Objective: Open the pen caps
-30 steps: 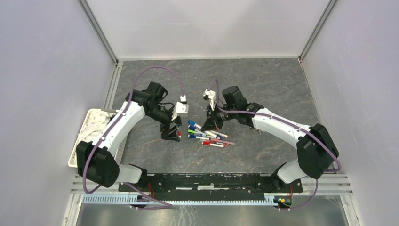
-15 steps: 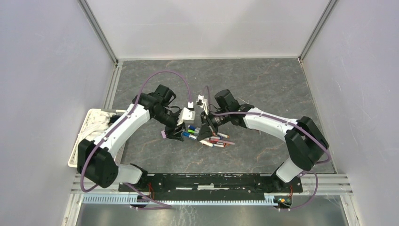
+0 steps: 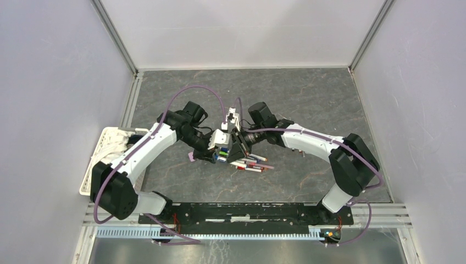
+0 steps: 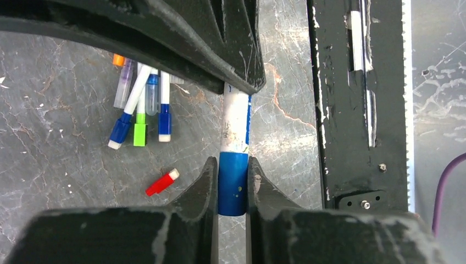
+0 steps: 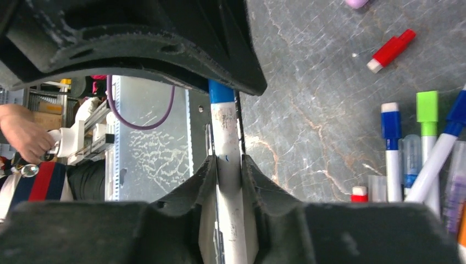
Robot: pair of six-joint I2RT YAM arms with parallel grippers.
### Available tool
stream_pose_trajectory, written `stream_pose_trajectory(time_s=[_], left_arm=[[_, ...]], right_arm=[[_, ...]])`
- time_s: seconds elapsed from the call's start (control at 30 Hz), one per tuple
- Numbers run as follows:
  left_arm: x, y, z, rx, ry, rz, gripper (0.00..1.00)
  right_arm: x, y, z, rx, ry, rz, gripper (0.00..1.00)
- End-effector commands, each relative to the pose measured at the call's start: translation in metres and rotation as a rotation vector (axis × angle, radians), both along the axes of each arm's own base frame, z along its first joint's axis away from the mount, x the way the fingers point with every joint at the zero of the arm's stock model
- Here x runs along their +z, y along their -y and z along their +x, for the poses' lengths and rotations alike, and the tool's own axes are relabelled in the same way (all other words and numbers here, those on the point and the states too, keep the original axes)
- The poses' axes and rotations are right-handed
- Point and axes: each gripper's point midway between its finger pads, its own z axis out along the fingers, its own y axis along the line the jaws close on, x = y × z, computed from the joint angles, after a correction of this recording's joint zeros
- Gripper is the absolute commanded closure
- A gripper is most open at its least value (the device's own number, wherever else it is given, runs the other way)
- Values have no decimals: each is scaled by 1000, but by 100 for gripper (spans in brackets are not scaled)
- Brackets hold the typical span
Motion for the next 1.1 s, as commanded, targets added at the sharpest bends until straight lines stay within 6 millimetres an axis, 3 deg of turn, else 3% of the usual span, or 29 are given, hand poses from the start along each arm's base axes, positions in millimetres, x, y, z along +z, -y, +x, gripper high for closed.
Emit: stream_pose_trajectory(time_s=[0.0,0.1,0.27,0.5,0.53,0.67,0.93,1.07], left_arm=[[8,8,5,-12,48,-42,97],[12,9,6,-11,62,-53,98],[17,11,6,-7,65,-66,98],[20,8,9,-3,97,-58,98],[19,7,11,-1,107,-51,98],[13,-7,24,17,162,14,98],[20,-66,71,130,193,68,98],[15,-68,79,166,211,62,98]], right_arm=[[14,-14,9,-19,12,69,67],[16,-20,6,-15,5,101,63],[16,-31,1,7,-11,119,66],[6,-28,-3,23,-19,97,93],[3,-25,-5,23,-13,86,100],[-8,-6,-9,4,1,53,100],[-35,47,-7,-87,13,-51,100],[-33,62,8,-144,51,-68,100]])
